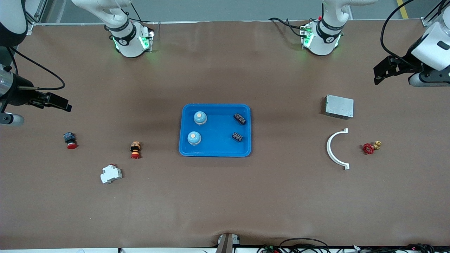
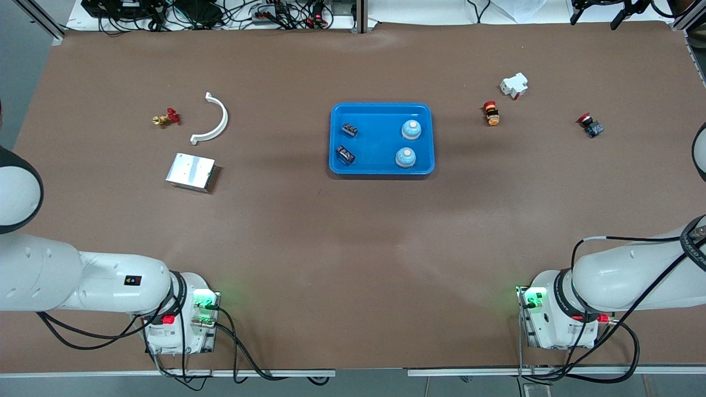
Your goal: Place electrolytic capacitor and blue bell in tray
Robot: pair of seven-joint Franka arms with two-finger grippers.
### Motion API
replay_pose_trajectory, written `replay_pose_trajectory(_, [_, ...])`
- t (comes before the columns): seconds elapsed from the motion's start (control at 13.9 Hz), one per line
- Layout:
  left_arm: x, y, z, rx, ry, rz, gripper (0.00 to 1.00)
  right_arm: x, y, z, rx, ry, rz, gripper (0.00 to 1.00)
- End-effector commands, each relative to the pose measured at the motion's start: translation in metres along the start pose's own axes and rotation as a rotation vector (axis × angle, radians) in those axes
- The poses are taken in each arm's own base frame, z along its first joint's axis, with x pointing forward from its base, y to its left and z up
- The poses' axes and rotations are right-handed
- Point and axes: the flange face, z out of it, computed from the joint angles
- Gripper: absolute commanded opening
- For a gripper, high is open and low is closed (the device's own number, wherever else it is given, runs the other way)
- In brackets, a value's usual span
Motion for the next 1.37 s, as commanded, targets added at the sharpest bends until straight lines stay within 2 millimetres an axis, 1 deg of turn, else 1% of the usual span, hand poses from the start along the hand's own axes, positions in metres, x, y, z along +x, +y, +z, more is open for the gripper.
replay_pose_trajectory(0.0, [0.0,-0.001,-0.005,-0.021,0.003,0.004,1.0,-0.003,-0.003,-0.006,-0.007,0.009,0.01,1.0])
replay_pose_trajectory(0.5, [0.0,-0.002,-0.006,-0.021,0.005,0.011,1.0,-0.004,-0.003,-0.006,-0.008,0.007,0.007,1.0])
replay_pose_trajectory(0.79, [0.001,-0.004,-0.007,-0.022,0.008,0.013,1.0,-0.005,-0.014,-0.005,-0.011,0.008,-0.009,1.0])
replay_pose_trajectory(1.01, [0.0,-0.002,-0.006,-0.023,0.004,0.007,1.0,-0.005,-0.014,-0.005,-0.011,0.008,-0.009,1.0])
replay_pose_trajectory(1.3, [0.0,0.0,-0.007,-0.023,0.007,0.004,1.0,-0.006,-0.019,-0.005,-0.01,0.006,-0.019,1.0])
